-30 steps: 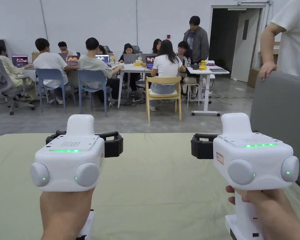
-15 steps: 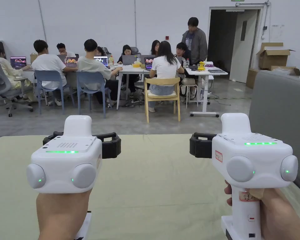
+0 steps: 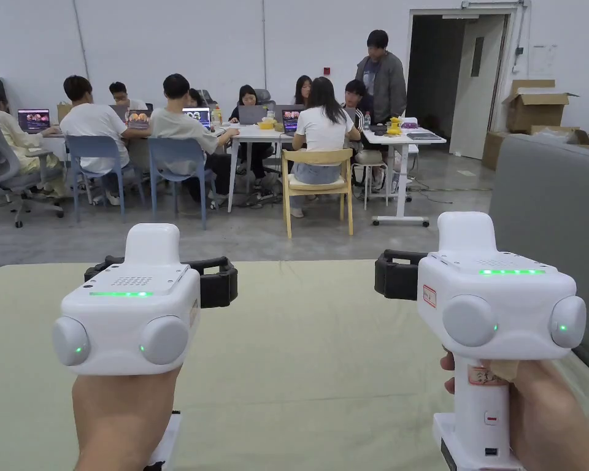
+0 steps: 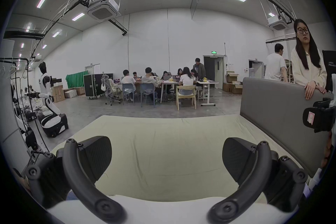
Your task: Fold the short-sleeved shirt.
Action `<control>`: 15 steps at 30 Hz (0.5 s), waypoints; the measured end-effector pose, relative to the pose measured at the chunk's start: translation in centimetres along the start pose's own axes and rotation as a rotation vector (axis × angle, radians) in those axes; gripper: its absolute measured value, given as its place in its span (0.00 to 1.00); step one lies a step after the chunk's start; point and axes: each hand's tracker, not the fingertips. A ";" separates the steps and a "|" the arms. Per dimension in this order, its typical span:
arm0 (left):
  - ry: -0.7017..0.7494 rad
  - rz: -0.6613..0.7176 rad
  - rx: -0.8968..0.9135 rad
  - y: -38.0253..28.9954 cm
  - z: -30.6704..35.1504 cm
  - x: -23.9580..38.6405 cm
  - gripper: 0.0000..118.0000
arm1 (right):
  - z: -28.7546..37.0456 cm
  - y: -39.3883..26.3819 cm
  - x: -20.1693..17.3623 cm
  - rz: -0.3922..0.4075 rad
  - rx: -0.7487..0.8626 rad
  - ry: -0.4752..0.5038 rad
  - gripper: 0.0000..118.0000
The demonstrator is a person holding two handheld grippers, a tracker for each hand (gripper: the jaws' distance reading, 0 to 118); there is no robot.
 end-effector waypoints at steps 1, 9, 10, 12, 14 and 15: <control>-0.001 0.000 -0.003 0.0 0.0 0.0 1.00 | 0.0 0.0 0.0 -0.003 -0.002 0.001 1.00; -0.006 -0.003 0.001 0.1 0.0 0.2 1.00 | -0.1 0.2 0.0 -0.016 -0.011 0.012 1.00; -0.007 -0.001 0.002 0.1 0.0 0.2 1.00 | -0.1 0.2 0.0 -0.015 -0.010 0.013 1.00; -0.009 0.001 0.002 0.1 0.0 0.2 1.00 | -0.1 0.1 -0.1 -0.013 -0.008 0.008 1.00; -0.008 -0.001 0.004 0.2 0.0 0.2 1.00 | -0.2 0.0 -0.2 -0.010 -0.007 0.001 1.00; -0.008 -0.002 0.004 0.2 0.0 0.2 1.00 | -0.2 0.0 -0.2 -0.009 -0.009 -0.001 1.00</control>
